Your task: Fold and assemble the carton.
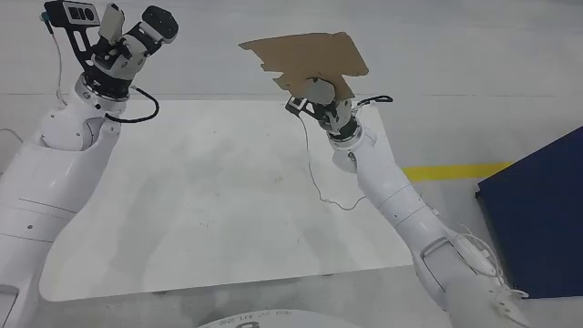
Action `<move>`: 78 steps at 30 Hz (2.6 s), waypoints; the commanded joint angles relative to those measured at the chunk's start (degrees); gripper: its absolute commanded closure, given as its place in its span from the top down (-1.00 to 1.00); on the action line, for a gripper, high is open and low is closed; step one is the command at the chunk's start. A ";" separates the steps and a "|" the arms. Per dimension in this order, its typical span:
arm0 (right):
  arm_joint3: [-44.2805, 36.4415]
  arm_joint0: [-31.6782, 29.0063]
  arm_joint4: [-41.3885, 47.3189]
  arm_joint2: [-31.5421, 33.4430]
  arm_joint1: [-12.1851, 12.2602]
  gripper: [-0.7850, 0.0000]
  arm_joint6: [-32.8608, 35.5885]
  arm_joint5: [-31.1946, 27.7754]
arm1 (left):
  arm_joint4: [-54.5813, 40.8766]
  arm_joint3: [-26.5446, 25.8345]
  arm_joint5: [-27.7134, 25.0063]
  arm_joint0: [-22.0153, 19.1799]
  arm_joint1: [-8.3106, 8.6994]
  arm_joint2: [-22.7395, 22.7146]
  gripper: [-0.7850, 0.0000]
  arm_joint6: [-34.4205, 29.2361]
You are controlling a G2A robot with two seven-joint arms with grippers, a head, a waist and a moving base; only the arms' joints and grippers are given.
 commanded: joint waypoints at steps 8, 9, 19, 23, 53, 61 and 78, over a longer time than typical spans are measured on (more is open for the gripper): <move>0.00 0.00 -0.01 0.00 0.00 -1.00 0.00 0.00 | 0.00 0.00 0.00 0.00 0.00 0.00 1.00 0.00; 0.00 0.00 -0.01 0.00 0.00 -1.00 0.00 0.00 | 0.00 0.00 0.00 0.00 0.00 0.00 1.00 0.00; -0.06 -0.20 -0.62 0.58 -0.04 -1.00 -1.85 -2.61 | 0.00 0.00 0.00 0.00 0.00 0.00 1.00 0.00; -2.14 -1.82 -7.04 2.29 -0.33 -1.00 -7.63 -16.82 | 0.00 0.00 0.00 0.00 0.00 0.00 1.00 0.00; -11.97 -10.96 -64.07 6.20 -0.41 -1.00 -40.39 -65.85 | 0.00 0.00 0.00 0.00 0.00 0.00 1.00 0.00; -17.32 -16.72 -107.78 7.19 -1.57 -1.00 -74.56 -60.66 | 0.00 0.00 0.00 0.00 0.00 0.00 1.00 0.00; -19.90 -18.66 -112.18 8.24 -1.88 -1.00 -76.91 -59.59 | 27.33 0.46 1.72 0.91 -0.73 0.59 1.00 9.78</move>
